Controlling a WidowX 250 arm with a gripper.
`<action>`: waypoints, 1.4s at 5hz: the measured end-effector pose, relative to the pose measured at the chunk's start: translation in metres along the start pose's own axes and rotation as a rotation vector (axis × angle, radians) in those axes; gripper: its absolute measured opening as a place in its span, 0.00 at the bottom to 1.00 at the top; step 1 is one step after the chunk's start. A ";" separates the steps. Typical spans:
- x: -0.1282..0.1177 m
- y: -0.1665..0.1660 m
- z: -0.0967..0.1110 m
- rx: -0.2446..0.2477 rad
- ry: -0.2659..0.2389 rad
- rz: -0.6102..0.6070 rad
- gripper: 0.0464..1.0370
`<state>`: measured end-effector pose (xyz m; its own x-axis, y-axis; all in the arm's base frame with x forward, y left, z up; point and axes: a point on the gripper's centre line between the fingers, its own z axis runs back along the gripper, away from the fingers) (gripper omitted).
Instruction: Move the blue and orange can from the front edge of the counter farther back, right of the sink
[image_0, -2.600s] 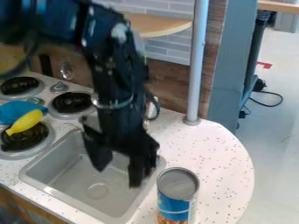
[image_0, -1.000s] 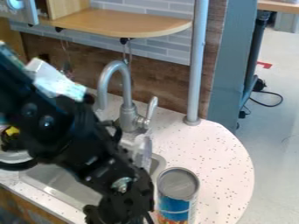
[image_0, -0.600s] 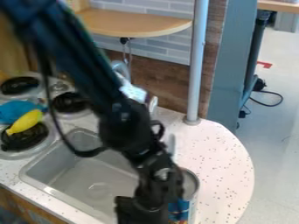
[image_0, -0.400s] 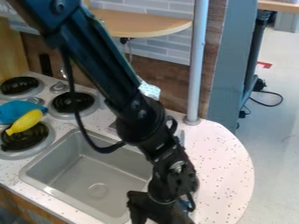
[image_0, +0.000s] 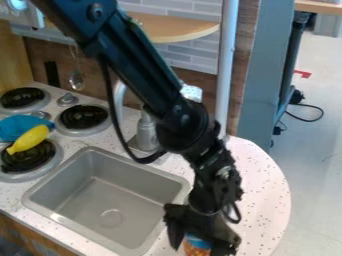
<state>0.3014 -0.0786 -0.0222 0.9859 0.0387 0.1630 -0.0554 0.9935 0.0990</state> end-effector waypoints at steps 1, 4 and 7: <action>0.016 0.011 -0.001 0.005 0.007 0.038 0.96; 0.042 0.026 -0.005 0.000 0.010 0.080 0.96; 0.072 0.021 0.000 0.007 -0.023 0.077 0.96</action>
<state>0.3716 -0.0549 -0.0084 0.9747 0.1129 0.1927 -0.1325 0.9869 0.0919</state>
